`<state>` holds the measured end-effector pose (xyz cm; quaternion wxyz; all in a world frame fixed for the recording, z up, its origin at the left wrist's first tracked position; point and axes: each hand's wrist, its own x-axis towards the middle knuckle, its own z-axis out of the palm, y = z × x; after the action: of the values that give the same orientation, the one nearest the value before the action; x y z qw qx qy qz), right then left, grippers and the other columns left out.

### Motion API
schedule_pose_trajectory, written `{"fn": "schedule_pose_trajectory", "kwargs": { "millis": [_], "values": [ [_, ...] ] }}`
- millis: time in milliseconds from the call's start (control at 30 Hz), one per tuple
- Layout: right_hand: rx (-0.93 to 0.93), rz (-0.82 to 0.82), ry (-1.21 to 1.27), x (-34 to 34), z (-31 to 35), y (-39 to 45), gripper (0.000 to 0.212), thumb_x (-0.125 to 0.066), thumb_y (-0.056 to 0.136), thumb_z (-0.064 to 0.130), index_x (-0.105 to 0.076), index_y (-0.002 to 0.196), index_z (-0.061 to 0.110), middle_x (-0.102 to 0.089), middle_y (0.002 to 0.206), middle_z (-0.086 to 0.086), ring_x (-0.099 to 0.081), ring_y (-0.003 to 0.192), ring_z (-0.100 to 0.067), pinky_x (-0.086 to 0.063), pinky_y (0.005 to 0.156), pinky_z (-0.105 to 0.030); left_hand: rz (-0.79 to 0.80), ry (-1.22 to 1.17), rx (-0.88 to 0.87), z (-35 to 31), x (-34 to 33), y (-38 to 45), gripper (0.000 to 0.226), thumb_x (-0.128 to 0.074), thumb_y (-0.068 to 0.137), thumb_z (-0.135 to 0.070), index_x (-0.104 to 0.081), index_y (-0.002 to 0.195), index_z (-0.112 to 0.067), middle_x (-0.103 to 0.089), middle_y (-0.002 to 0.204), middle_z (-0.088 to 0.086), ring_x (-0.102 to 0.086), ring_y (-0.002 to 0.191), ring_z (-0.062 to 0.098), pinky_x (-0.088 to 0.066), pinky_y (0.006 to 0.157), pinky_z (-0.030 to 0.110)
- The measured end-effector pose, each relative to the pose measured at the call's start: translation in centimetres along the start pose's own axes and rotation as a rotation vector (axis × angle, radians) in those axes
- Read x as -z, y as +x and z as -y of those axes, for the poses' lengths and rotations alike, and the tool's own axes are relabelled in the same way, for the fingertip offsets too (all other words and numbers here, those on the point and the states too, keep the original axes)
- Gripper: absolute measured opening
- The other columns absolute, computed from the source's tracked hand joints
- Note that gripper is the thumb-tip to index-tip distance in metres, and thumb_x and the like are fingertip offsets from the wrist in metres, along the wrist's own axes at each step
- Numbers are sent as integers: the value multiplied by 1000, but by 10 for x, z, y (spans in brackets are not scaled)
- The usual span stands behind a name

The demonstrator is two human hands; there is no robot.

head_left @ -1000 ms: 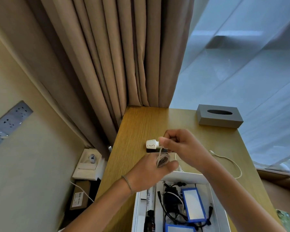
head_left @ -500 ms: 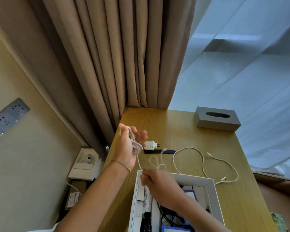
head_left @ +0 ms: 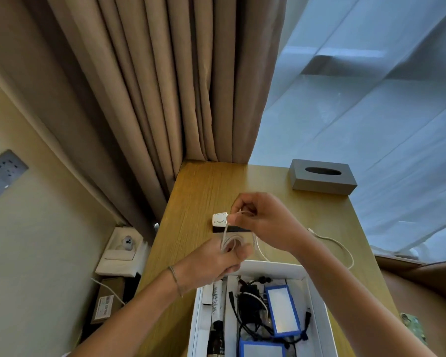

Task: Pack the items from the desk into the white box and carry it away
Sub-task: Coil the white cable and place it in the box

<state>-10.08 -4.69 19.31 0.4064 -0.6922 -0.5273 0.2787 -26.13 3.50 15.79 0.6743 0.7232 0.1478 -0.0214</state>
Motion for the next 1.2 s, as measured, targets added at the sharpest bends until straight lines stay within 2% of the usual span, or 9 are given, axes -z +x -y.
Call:
{"fn": "schedule_pose_trajectory", "kwargs": {
  "millis": [100,200,300,400,533,667,967,1067,1200],
  "values": [
    [-53,-37,81,-9,-18,1,14,-70,93,25,-68,85,14,-66,69,-12,-58,62,-30,-51,64,-44,-278,-7,-4,3,2,7,66,-34,98,-62,-66,85,-6,-50,68,10,-36,46,14,-30,43,26],
    [-148,10,38,-24,-34,-3,16,-64,97,22,-67,82,18,-61,65,-1,-52,59,-19,-47,64,-42,-558,-53,74,13,10,14,59,-31,101,-53,-73,104,-11,-66,75,7,-52,53,15,-42,51,30],
    [-220,80,45,-43,-43,-10,20,-59,101,22,-70,89,10,-69,73,-6,-62,66,-23,-55,75,-43,-597,-435,122,19,15,20,62,-27,106,-47,-71,111,-2,-77,93,16,-73,81,26,-58,75,36],
    [-258,120,96,-61,-45,-20,25,-53,104,22,-70,94,7,-75,83,-8,-72,77,-24,-59,82,-43,-606,-851,59,18,23,24,69,-25,105,-51,-66,109,5,-72,108,27,-71,105,37,-54,92,44],
    [-383,120,551,-76,-42,-35,39,-46,106,28,-70,104,-4,-76,89,-19,-75,83,-31,-62,84,-42,-627,-1051,44,12,30,25,60,-32,102,-56,-63,85,-7,-71,83,18,-72,77,31,-59,72,40],
    [-362,1,660,-79,-43,-41,40,-46,105,29,-73,103,0,-78,91,-19,-75,89,-37,-60,88,-45,-644,-1048,59,11,28,27,57,-29,101,-60,-53,78,-13,-48,61,3,-46,50,16,-40,46,26],
    [-265,-163,648,-51,-60,-46,32,-60,91,35,-78,80,11,-76,76,-18,-74,69,-29,-61,70,-34,-603,-1107,22,6,30,20,58,-29,101,-61,-51,73,-15,-37,57,-1,-33,44,10,-31,41,21],
    [-356,-237,775,-31,-71,-53,36,-61,92,38,-72,72,10,-54,56,-9,-54,53,-19,-51,62,-27,-606,-1162,24,8,40,13,57,-29,102,-59,-51,72,-15,-34,57,-2,-29,45,10,-29,41,21],
    [-425,-167,979,-21,-76,-52,31,-60,94,32,-66,74,10,-31,54,0,-30,50,-15,-34,53,-25,-671,-1150,49,15,42,13,59,-28,102,-60,-50,69,-15,-32,54,-3,-27,43,9,-27,40,21]
  ]
}}
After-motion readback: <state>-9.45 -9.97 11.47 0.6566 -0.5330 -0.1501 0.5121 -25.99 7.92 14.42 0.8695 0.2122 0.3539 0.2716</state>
